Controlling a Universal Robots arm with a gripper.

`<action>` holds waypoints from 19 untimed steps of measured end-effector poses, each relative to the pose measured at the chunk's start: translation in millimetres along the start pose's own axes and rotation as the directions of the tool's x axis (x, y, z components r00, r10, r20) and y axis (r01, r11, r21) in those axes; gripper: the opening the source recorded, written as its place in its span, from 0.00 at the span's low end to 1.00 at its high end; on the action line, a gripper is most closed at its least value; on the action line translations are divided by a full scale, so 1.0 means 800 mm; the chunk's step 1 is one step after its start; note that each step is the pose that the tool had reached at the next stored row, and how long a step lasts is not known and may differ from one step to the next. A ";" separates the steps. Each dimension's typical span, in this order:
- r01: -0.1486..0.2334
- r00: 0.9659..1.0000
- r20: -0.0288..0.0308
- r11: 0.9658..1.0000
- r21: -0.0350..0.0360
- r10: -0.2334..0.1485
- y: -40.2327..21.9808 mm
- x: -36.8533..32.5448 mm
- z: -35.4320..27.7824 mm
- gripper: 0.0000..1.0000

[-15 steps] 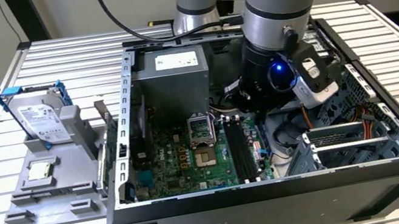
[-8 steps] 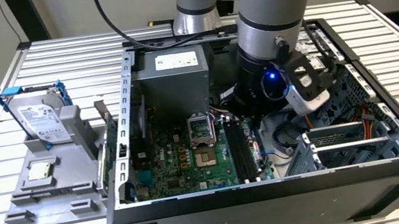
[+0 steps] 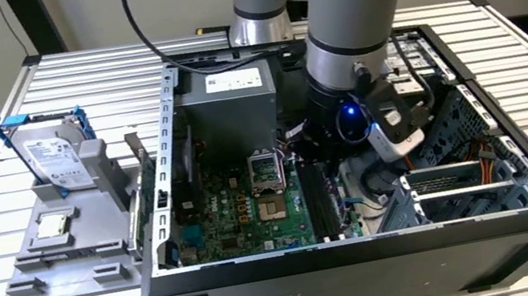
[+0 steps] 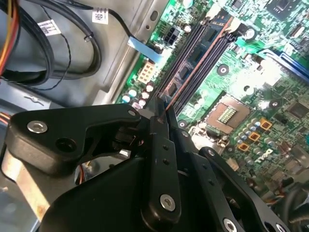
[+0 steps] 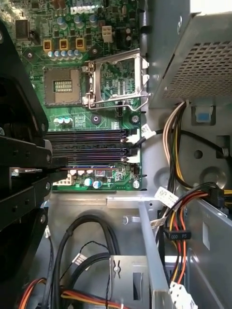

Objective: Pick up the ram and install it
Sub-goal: 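Insert the ram into the slot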

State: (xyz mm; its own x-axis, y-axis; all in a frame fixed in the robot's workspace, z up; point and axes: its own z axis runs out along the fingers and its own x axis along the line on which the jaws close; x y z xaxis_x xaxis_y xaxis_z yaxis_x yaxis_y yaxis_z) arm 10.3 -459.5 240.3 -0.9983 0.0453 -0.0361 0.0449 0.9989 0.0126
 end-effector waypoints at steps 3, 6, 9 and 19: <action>0.000 1.000 0.000 1.000 0.000 0.000 0.0021 0.0003 0.0068 0.00; 0.007 1.000 0.000 1.000 0.000 -0.007 0.0026 0.0007 0.0113 0.00; 0.023 1.000 0.000 1.000 -0.001 -0.023 0.0025 0.0013 0.0142 0.00; 0.033 0.999 -0.001 0.999 0.000 -0.033 0.0063 0.0022 0.0237 0.00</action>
State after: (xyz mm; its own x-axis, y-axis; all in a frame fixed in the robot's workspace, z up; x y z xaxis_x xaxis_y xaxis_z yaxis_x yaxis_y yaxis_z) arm 9.4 -454.1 221.4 -0.9993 0.0125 -0.0360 0.0121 0.9999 0.0115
